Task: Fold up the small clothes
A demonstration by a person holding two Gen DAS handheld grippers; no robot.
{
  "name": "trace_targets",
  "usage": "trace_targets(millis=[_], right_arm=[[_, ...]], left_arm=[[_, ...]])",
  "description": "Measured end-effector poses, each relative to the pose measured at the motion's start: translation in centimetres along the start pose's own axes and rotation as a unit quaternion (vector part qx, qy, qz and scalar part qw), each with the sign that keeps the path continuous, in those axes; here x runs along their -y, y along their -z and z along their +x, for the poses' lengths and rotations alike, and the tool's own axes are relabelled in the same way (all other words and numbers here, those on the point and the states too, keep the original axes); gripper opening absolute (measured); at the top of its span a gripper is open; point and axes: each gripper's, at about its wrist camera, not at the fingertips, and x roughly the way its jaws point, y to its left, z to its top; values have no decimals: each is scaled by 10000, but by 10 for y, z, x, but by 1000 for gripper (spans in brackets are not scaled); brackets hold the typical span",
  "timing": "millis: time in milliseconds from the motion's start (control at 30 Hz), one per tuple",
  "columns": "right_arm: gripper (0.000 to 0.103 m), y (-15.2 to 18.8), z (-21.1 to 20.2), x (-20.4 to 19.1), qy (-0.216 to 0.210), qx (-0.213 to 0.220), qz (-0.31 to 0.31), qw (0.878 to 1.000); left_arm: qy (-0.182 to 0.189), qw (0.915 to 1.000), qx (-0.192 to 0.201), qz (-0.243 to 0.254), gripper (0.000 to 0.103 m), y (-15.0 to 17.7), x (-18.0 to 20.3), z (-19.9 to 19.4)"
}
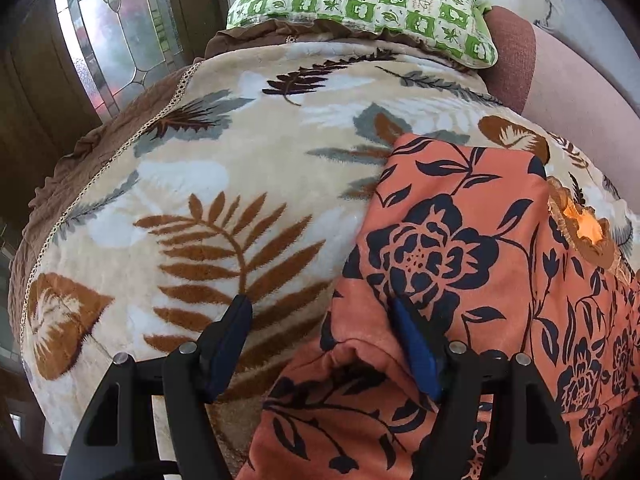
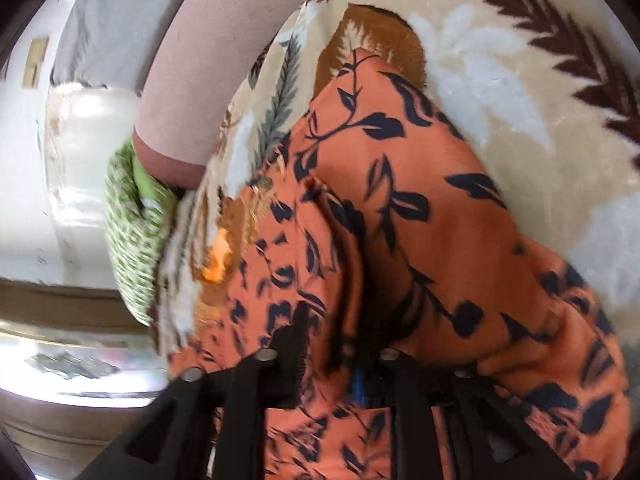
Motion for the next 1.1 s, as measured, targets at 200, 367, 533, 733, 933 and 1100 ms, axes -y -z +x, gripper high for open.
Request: trace_targets(millis=[200, 367, 533, 733, 933, 1100], right_arm=[[7, -2, 14, -23, -9, 315, -733, 9968], [5, 5, -13, -45, 220, 1022, -1399, 9846], [7, -9, -22, -51, 781, 1499, -1829, 9685], [12, -33, -8, -25, 898, 574, -774, 9913], [15, -24, -71, -43, 892, 2190, -1088, 9655], [15, -8, -23, -74, 239, 1408, -1727, 9746]], left_arm=[[75, 9999, 36, -90, 74, -2, -5, -1], [37, 9993, 178, -315, 74, -3, -11, -7], [-123, 9999, 103, 38, 74, 4, 6, 1], [-51, 10000, 57, 4, 74, 2, 1, -2], [-274, 9946, 993, 143, 74, -6, 2, -33], [278, 9891, 1328, 580, 76, -47, 28, -25]])
